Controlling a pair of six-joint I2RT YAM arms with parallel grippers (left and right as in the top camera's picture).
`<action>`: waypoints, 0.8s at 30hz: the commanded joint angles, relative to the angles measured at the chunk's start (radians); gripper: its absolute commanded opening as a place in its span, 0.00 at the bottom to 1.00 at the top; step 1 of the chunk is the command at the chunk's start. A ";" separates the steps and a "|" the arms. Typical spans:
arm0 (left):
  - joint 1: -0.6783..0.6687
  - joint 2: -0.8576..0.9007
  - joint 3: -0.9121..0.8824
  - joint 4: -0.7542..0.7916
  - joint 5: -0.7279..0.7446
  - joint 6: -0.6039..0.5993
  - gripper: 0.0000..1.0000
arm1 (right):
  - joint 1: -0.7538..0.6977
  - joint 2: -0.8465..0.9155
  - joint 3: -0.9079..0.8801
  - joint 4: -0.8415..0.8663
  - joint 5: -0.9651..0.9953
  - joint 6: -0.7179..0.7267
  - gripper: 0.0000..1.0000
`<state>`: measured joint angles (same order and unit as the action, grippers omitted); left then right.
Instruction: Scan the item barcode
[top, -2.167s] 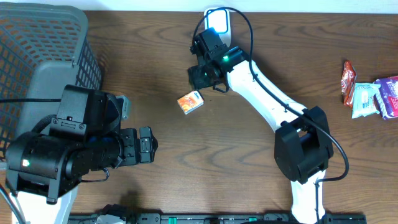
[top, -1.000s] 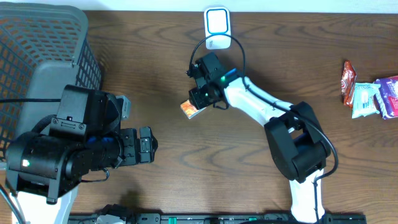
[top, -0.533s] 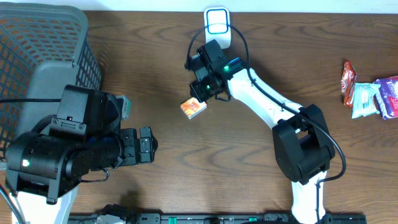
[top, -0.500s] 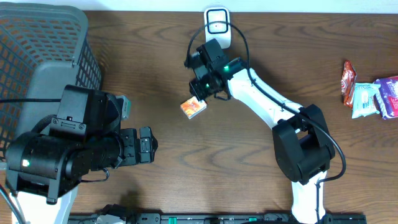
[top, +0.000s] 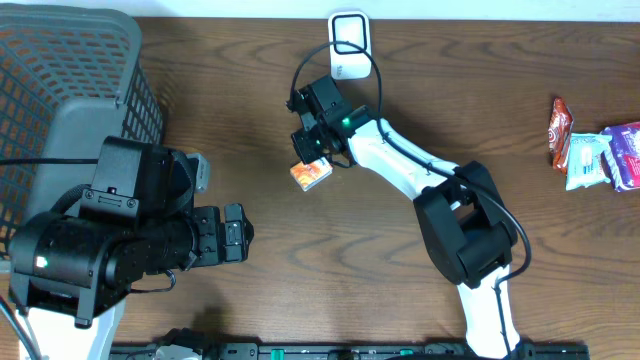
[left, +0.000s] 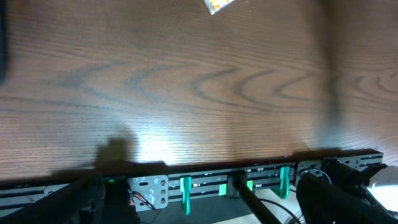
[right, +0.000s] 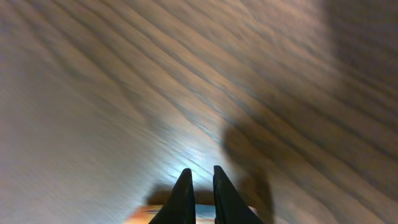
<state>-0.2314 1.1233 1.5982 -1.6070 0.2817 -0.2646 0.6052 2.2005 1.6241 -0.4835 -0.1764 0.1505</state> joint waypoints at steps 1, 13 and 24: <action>0.004 0.000 0.007 -0.019 -0.006 0.002 0.98 | -0.016 0.002 -0.005 -0.018 0.053 0.014 0.09; 0.004 0.000 0.007 -0.019 -0.006 0.002 0.98 | -0.048 0.002 0.022 -0.274 0.002 -0.204 0.22; 0.004 0.000 0.007 -0.019 -0.006 0.002 0.98 | -0.055 0.002 0.135 -0.512 -0.065 -0.367 0.42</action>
<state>-0.2314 1.1233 1.5982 -1.6070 0.2817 -0.2649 0.5575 2.2059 1.7100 -1.0252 -0.1783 -0.1871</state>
